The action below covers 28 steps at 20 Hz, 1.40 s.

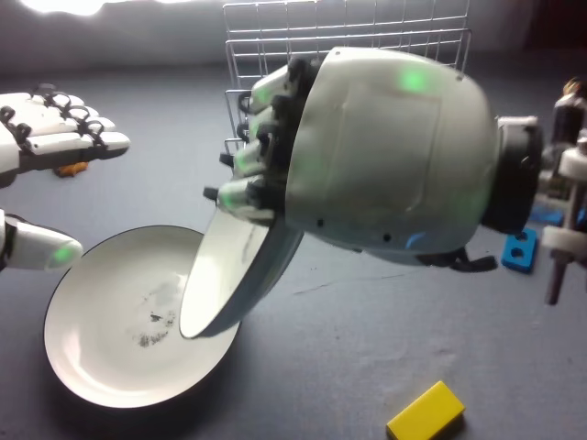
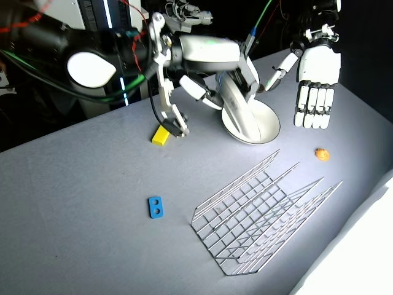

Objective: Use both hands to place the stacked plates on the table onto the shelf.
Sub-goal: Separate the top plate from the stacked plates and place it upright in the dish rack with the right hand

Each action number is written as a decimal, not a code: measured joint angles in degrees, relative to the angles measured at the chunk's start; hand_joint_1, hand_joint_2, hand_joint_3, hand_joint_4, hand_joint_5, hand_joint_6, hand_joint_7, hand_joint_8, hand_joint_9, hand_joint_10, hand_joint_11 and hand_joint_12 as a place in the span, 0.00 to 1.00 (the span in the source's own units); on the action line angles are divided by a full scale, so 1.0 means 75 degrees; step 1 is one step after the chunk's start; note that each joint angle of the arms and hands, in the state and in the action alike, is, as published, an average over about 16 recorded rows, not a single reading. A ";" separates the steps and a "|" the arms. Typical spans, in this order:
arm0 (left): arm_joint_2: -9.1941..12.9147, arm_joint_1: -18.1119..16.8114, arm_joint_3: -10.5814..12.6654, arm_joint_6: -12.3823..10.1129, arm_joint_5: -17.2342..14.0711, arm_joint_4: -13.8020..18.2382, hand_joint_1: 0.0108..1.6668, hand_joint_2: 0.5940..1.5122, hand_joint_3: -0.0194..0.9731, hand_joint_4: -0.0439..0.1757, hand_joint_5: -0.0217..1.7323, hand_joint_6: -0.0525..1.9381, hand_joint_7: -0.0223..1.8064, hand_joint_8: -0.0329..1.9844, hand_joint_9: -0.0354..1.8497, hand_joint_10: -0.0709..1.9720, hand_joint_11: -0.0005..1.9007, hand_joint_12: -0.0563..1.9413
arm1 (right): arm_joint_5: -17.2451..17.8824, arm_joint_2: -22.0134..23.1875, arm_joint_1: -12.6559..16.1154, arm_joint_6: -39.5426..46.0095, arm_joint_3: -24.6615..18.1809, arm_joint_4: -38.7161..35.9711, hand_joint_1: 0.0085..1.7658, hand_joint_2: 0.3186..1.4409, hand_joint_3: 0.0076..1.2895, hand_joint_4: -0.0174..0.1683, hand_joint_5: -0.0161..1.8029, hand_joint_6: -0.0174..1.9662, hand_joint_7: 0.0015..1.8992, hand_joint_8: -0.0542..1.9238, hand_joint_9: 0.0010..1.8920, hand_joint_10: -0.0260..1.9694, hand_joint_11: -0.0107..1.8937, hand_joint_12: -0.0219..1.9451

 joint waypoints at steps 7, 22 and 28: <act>-0.0015 -0.0053 0.0176 0.0005 -0.0177 0.0327 0.00 0.61 0.04 0.21 0.02 0.04 0.03 0.02 0.03 0.04 0.01 0.03 | -0.0110 0.0626 0.0724 0.0047 -0.0295 0.0445 0.75 0.60 0.00 0.10 0.49 0.55 0.53 0.50 0.54 0.52 0.47 0.55; -0.0128 0.0325 0.0702 -0.0037 -0.2293 0.2905 0.00 0.61 0.04 0.20 0.02 0.04 0.02 0.02 0.03 0.04 0.01 0.03 | -0.0906 0.0703 0.1423 0.0982 0.0728 0.2286 0.75 0.60 0.00 0.10 0.49 0.55 0.53 0.48 0.53 0.53 0.47 0.56; -0.0140 0.0624 0.0760 -0.0124 -0.2345 0.3490 0.00 0.61 0.03 0.20 0.02 0.04 0.02 0.02 0.03 0.04 0.01 0.03 | -0.1326 0.0557 0.1569 0.1226 0.1331 0.3561 0.75 0.60 0.00 0.08 0.49 0.55 0.54 0.48 0.53 0.54 0.46 0.57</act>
